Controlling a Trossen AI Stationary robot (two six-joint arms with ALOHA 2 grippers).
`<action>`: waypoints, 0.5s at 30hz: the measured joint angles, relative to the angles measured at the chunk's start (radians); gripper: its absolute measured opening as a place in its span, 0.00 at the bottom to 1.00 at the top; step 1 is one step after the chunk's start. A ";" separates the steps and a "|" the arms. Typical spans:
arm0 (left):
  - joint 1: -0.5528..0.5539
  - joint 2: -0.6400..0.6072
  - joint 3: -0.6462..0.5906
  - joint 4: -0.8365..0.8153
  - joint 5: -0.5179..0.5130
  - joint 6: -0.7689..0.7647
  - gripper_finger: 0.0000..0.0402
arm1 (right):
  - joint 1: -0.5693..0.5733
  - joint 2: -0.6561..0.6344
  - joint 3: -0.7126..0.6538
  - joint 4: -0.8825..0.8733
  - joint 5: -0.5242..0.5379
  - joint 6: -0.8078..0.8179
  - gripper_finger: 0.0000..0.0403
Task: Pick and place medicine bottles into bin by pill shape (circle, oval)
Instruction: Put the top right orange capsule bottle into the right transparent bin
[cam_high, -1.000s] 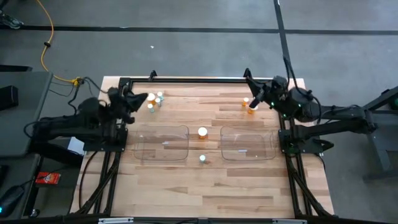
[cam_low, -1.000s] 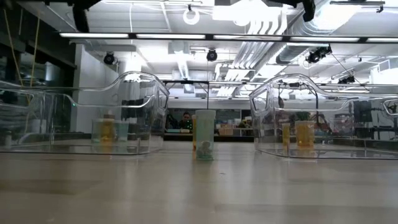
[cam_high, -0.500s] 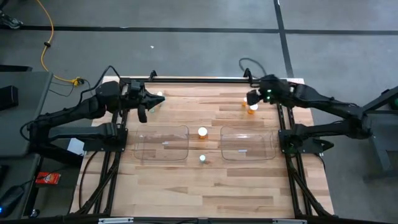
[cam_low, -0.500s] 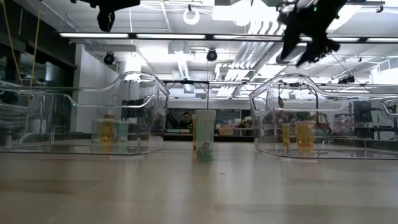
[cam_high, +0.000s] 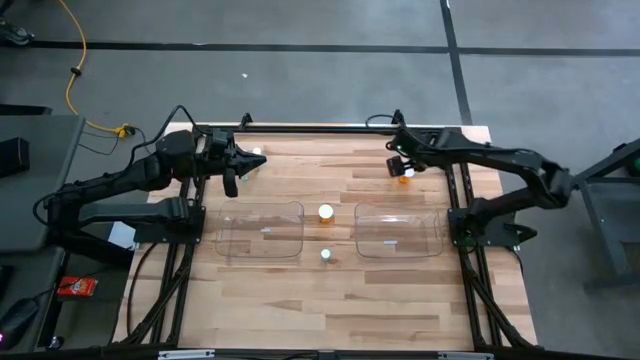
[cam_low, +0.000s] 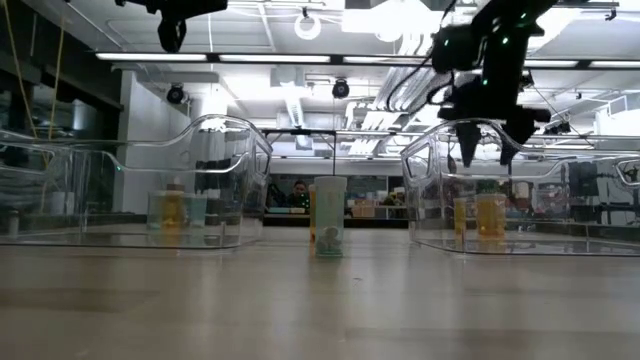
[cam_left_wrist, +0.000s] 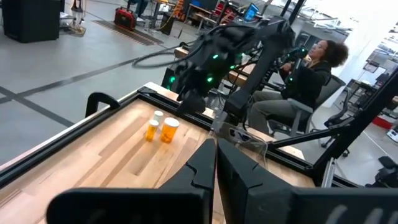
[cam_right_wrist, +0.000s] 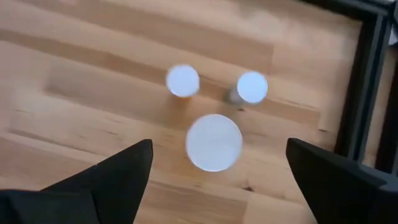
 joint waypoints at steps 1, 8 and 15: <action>0.000 0.000 0.000 0.000 0.000 -0.002 0.01 | -0.011 0.024 0.000 0.001 -0.014 -0.016 0.90; 0.000 0.000 0.000 0.001 0.001 -0.002 0.01 | -0.099 0.137 -0.001 0.057 -0.141 -0.084 0.90; 0.000 0.000 0.000 0.001 0.001 -0.001 0.01 | -0.126 0.163 -0.001 0.026 -0.168 -0.116 0.89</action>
